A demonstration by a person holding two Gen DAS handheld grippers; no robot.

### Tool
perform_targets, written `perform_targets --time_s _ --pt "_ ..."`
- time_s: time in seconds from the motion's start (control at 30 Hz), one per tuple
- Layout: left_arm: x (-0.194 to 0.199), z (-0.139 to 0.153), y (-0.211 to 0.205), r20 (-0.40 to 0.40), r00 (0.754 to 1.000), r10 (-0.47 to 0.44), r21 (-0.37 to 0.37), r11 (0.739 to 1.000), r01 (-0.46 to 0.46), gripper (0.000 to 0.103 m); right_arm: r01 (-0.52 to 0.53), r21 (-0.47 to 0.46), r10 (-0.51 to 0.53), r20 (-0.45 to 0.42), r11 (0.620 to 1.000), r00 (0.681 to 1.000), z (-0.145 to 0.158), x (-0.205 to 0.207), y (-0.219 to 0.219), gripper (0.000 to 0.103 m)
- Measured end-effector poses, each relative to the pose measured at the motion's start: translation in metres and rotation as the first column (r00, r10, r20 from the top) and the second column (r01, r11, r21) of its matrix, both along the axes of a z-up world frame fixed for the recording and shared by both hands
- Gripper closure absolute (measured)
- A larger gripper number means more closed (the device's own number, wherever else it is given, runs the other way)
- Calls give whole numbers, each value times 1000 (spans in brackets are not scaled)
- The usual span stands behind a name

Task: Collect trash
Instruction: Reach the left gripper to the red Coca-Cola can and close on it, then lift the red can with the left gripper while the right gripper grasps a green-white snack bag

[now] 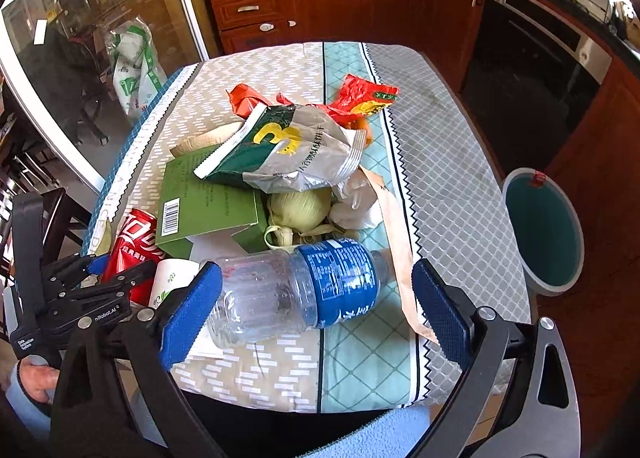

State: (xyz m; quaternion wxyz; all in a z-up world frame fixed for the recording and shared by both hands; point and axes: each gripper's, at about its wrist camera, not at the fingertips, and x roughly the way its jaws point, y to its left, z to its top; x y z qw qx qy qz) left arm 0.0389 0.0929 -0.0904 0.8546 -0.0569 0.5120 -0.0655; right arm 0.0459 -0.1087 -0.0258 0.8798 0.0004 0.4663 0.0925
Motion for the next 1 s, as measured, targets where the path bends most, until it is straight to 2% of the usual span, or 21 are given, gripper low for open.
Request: perform_targets --time_s 0.1,0.13,0.27,0.5,0.57,0.6,0.63,0.67,0.7,0.73,1.0 --pt "2 8 5 26 1000 9 -19 1000 -8 53 1 -49 1 40 999 999 3 14 6 25" --pt "2 11 7 34 999 13 -16 1000 -12 53 -5 -88 9 50 996 999 3 20 9 26" --pt "3 25 16 66 997 33 -18 999 -32 53 -64 -147 68 21 987 997 -3 39 18 26" --pt "14 43 23 79 996 42 -45 998 -38 53 -203 -273 191 -70 941 979 -25 68 44 28" --pt "17 47 21 84 996 35 -37 999 -32 53 -225 -278 207 -94 934 974 -31 74 47 48" --pt "19 48 19 85 996 32 -30 999 -29 52 -235 -269 212 -109 934 971 -35 78 46 56" --pt "20 48 18 85 996 30 -25 999 -28 53 -246 -238 223 -117 940 968 -36 79 46 76" --pt "21 48 17 84 996 30 -22 999 -28 53 -250 -215 230 -115 944 966 -35 79 45 89" --pt "22 50 17 86 996 30 -25 999 -28 52 -248 -208 230 -105 946 967 -33 78 44 90" --pt "24 51 16 88 996 30 -24 999 -28 52 -243 -206 230 -87 948 969 -31 77 43 98" --pt "29 74 0 132 991 7 3 1000 -8 52 -188 -34 188 14 982 982 8 66 16 100"
